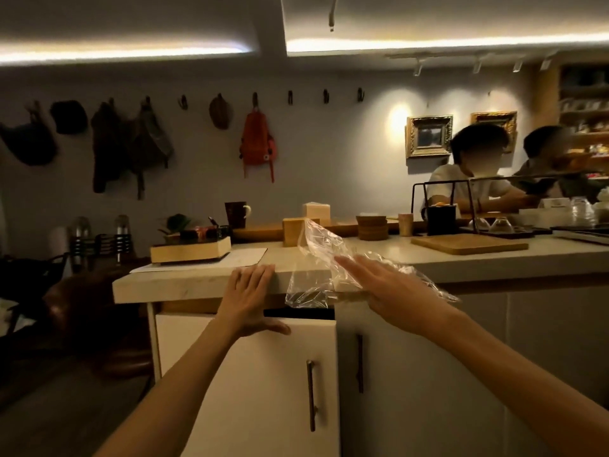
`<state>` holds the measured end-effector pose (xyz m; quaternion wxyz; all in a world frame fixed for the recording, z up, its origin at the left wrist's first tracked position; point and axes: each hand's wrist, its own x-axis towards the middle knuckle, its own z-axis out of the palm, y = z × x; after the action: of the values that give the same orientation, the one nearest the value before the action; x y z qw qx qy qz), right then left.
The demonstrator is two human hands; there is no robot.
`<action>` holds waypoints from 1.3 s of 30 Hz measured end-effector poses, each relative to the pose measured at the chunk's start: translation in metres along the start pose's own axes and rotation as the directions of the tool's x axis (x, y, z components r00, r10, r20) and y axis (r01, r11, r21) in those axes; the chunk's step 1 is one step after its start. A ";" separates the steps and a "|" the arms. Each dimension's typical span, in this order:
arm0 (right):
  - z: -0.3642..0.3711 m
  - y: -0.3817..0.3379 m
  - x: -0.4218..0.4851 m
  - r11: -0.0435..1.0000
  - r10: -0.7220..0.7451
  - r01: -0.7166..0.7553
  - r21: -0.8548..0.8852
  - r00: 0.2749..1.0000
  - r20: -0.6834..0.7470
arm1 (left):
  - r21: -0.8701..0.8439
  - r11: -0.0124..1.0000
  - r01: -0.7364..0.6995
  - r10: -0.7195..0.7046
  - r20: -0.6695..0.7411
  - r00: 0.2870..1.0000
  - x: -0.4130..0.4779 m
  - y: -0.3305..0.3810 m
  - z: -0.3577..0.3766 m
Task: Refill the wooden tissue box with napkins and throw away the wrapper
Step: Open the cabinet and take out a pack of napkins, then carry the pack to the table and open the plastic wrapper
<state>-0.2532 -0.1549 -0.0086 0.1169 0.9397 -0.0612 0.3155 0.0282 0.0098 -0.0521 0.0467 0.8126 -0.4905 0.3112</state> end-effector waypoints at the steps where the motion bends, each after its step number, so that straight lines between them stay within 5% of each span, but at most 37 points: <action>1: 0.004 0.004 0.013 0.998 -0.023 0.020 -0.065 0.998 -0.052 | 0.010 1.000 0.004 -0.004 -0.035 0.999 0.001 0.000 0.004; 7: 0.034 0.050 0.096 0.950 0.032 -0.009 -0.313 0.997 0.068 | -0.019 0.999 -0.026 0.024 -0.119 0.993 0.013 -0.007 0.007; 11: 0.055 0.064 0.116 0.981 0.133 -0.117 -0.152 0.986 0.105 | -0.041 0.998 -0.051 0.048 -0.076 0.996 0.021 -0.024 0.000; 18: 0.084 0.077 0.123 0.958 0.244 -0.245 0.149 0.969 0.023 | -0.016 0.997 -0.070 0.063 -0.287 0.956 0.018 -0.026 0.021; 26: 0.089 0.083 0.123 0.951 0.257 -0.279 0.129 0.952 0.169 | -0.020 0.999 -0.034 0.025 -0.352 0.936 0.015 -0.020 0.027; 39: 0.088 0.080 0.123 0.944 0.272 -0.300 0.142 0.945 0.184 | -0.069 0.996 -0.048 0.017 -0.394 0.919 0.013 -0.019 0.032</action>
<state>-0.1195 -0.2604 0.0124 -0.0151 0.9497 -0.1798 0.2559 0.0624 -0.0026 -0.0659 0.1704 0.7228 -0.4964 0.4496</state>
